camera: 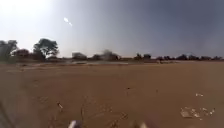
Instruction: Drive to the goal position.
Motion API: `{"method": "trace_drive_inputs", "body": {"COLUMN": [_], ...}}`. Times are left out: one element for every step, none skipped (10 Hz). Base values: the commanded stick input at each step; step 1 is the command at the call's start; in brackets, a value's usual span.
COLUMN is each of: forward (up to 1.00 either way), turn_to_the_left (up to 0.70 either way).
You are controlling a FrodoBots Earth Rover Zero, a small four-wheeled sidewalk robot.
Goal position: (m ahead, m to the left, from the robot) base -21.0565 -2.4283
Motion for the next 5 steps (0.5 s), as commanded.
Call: {"method": "trace_drive_inputs", "body": {"forward": [0.70,0.70,0.70,0.70,0.70], "turn_to_the_left": [0.00,0.00,0.00,0.00,0.00]}}
